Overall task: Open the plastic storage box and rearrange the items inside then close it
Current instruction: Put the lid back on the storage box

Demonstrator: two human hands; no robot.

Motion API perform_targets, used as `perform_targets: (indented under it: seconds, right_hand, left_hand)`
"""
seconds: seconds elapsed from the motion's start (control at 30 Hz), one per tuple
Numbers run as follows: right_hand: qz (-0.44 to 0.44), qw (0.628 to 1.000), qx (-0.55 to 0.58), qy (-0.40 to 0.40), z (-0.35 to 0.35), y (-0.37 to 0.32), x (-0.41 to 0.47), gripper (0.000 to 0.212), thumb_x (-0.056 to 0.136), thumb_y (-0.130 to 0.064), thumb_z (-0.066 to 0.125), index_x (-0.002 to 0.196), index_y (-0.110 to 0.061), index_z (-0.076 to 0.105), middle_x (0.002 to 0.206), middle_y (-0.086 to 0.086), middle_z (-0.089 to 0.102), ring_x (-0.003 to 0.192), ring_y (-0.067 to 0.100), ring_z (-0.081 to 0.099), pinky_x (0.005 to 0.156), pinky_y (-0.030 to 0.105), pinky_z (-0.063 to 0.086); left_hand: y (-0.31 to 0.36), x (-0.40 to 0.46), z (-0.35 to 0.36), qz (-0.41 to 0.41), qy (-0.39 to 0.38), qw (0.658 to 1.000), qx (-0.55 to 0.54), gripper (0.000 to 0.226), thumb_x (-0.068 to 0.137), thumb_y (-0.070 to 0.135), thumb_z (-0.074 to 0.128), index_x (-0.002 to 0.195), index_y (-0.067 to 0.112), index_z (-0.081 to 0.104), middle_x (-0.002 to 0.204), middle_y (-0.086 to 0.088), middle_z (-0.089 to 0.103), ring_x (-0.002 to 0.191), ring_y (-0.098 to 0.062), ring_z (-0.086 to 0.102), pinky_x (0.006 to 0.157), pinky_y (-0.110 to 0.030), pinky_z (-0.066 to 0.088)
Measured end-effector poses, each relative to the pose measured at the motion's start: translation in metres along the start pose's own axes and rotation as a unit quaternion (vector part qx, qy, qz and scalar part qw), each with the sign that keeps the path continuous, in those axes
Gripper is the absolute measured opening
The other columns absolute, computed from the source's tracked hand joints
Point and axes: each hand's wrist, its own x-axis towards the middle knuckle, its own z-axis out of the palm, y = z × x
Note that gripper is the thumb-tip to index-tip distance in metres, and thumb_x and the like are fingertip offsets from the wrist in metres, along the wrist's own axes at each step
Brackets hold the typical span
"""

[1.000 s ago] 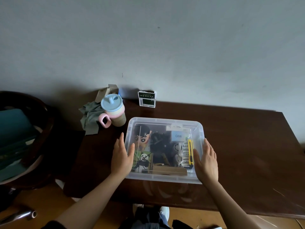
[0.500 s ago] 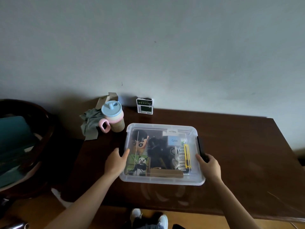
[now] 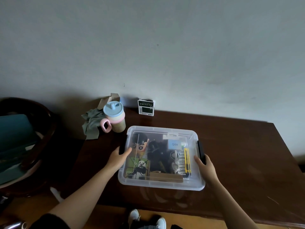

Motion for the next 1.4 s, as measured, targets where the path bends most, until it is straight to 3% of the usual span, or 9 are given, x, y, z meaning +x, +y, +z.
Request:
perform_targets:
  seconds: [0.13,0.27,0.37,0.53,0.67,0.93,1.1,1.2,1.4]
  right_hand:
    - [0.005,1.0,0.02,0.003,0.002,-0.002,-0.001,0.034,0.095,-0.029,0.055,0.125,-0.014,0.05,0.107,0.002,0.063,0.095,0.019,0.06,0.075,0.03,0.046]
    - [0.005,1.0,0.013,0.012,0.003,-0.001,0.0,0.038,0.095,-0.029,0.055,0.129,-0.013,0.049,0.108,0.0,0.061,0.098,0.02,0.059,0.079,0.033,0.046]
    - [0.007,1.0,0.012,0.01,0.002,0.001,0.001,0.04,0.095,-0.03,0.054,0.131,-0.015,0.047,0.107,-0.002,0.061,0.097,0.018,0.059,0.078,0.032,0.045]
    - [0.007,1.0,0.011,0.018,0.003,0.001,0.001,0.038,0.095,-0.029,0.054,0.129,-0.014,0.049,0.101,-0.002,0.062,0.092,0.016,0.059,0.073,0.03,0.045]
    - [-0.019,0.998,-0.018,0.048,0.011,-0.002,-0.005,0.036,0.095,-0.025,0.051,0.131,-0.019,0.048,0.09,-0.011,0.06,0.078,0.007,0.057,0.062,0.026,0.043]
    - [-0.032,0.998,-0.001,-0.06,-0.007,-0.007,-0.005,0.048,0.099,-0.035,0.042,0.145,-0.024,0.034,0.119,-0.011,0.05,0.107,0.01,0.049,0.094,0.029,0.038]
    - [-0.022,0.999,-0.013,-0.02,0.003,-0.004,-0.009,0.045,0.1,-0.037,0.038,0.145,-0.03,0.031,0.113,-0.01,0.053,0.1,0.013,0.051,0.084,0.032,0.038]
    - [-0.025,1.0,-0.001,0.0,0.006,-0.002,-0.01,0.044,0.1,-0.036,0.04,0.142,-0.029,0.035,0.11,-0.011,0.056,0.093,0.009,0.054,0.08,0.03,0.04]
    - [-0.021,0.997,0.075,-0.016,0.0,0.008,-0.011,0.037,0.1,-0.029,0.042,0.135,-0.017,0.047,0.119,-0.002,0.059,0.103,0.009,0.057,0.088,0.029,0.047]
  left_hand:
    - [0.002,-0.006,0.011,0.008,0.055,0.998,-0.007,0.051,0.095,0.034,0.055,0.137,0.007,0.045,0.13,-0.011,0.054,0.113,-0.026,0.056,0.08,-0.027,0.041]
    - [0.0,-0.01,0.018,0.061,0.082,0.994,0.023,0.036,0.097,0.029,0.05,0.127,0.008,0.054,0.122,-0.01,0.06,0.11,-0.024,0.058,0.085,-0.031,0.044]
    - [0.0,-0.008,0.017,0.052,0.031,0.998,-0.017,0.041,0.098,0.031,0.048,0.134,0.012,0.046,0.129,-0.009,0.057,0.109,-0.018,0.055,0.089,-0.032,0.043]
    - [0.004,-0.002,0.007,0.02,-0.036,0.997,-0.059,0.062,0.099,0.046,0.035,0.151,0.015,0.022,0.153,-0.006,0.031,0.14,-0.022,0.03,0.112,-0.037,0.025]
    - [0.007,-0.004,0.008,0.009,-0.041,0.995,-0.093,0.06,0.101,0.047,0.028,0.151,0.015,0.021,0.156,-0.005,0.024,0.143,-0.019,0.022,0.113,-0.032,0.019]
    - [0.003,-0.002,-0.001,-0.056,-0.07,0.987,-0.133,0.069,0.095,0.062,0.027,0.15,0.02,0.024,0.157,-0.001,0.021,0.145,-0.016,0.019,0.115,-0.034,0.015]
    - [-0.002,-0.004,0.006,-0.007,-0.038,0.994,-0.098,0.056,0.101,0.045,0.03,0.15,0.019,0.024,0.156,-0.003,0.027,0.143,-0.019,0.025,0.112,-0.032,0.022]
    - [-0.002,-0.008,0.008,0.034,-0.023,0.996,-0.078,0.047,0.103,0.03,0.035,0.148,0.02,0.03,0.148,-0.004,0.04,0.134,-0.021,0.039,0.098,-0.027,0.033]
    - [-0.009,-0.015,0.007,0.026,0.01,0.995,-0.1,0.044,0.099,0.03,0.046,0.141,0.016,0.043,0.14,-0.005,0.05,0.116,-0.012,0.049,0.09,-0.024,0.037]
